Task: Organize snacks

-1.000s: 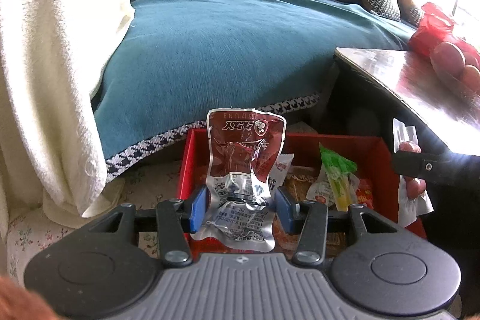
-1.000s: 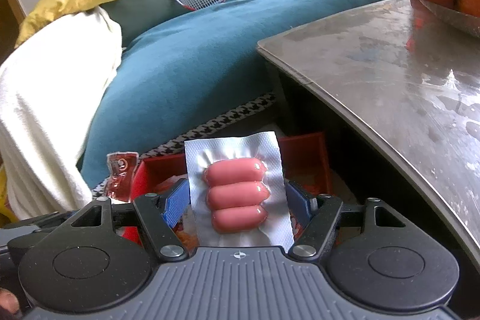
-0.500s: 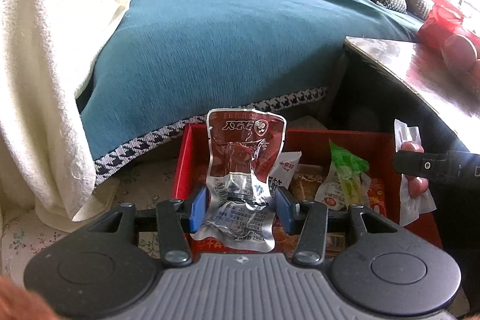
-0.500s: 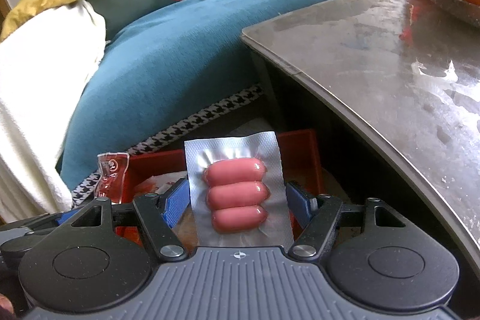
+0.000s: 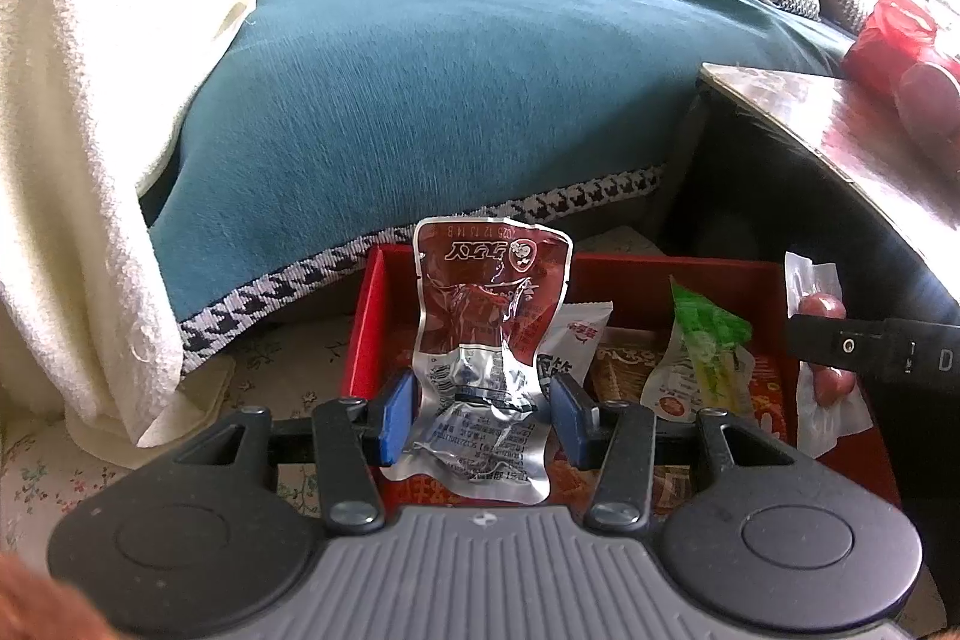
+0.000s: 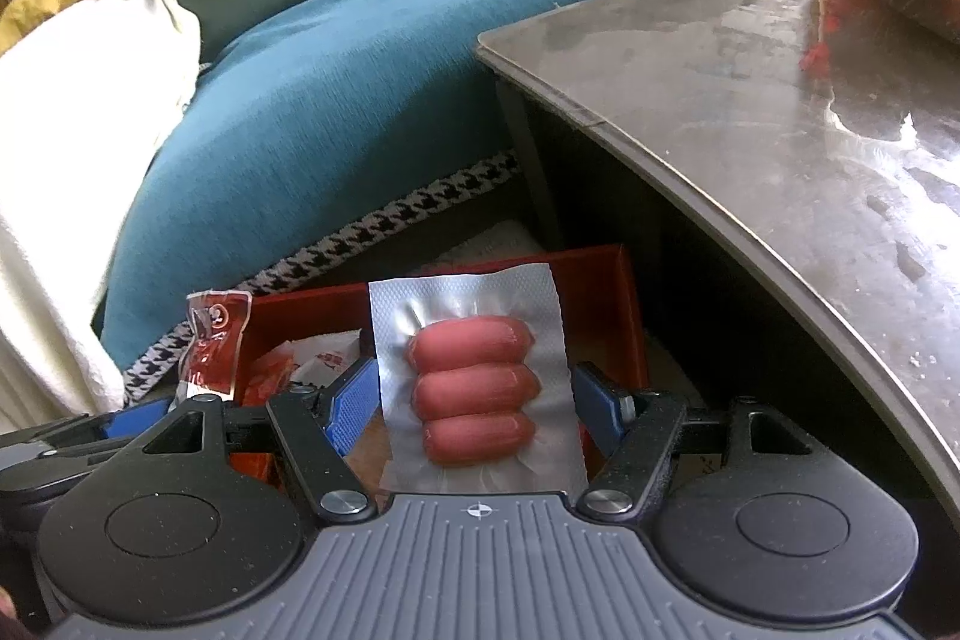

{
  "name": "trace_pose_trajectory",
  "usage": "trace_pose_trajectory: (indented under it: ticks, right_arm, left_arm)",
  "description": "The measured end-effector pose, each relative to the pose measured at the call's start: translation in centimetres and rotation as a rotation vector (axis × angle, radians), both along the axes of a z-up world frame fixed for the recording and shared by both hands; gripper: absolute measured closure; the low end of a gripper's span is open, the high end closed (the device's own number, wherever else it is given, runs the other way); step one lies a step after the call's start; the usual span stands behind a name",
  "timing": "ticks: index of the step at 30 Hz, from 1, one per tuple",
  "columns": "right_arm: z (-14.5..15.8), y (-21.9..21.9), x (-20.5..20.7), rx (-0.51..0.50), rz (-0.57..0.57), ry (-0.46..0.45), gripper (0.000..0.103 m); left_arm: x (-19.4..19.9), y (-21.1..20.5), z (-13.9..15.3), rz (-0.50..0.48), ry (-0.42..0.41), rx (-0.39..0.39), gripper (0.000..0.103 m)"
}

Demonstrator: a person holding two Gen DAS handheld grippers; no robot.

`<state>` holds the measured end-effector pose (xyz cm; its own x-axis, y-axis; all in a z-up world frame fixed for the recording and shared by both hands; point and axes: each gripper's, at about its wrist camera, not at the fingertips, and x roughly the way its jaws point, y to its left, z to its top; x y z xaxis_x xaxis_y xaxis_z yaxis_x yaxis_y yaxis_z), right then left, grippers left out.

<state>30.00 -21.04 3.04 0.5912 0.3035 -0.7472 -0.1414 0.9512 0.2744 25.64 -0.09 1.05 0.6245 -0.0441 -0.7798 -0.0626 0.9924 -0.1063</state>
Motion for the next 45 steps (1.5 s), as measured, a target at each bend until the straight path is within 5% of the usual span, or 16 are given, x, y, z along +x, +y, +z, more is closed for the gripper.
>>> trace_pose_trajectory:
  ticks: [45]
  right_arm:
    - [-2.9, 2.9, 0.3, -0.130, 0.073, 0.084, 0.027]
  left_arm:
    - [0.9, -2.6, -2.7, -0.057, 0.055, 0.045, 0.061]
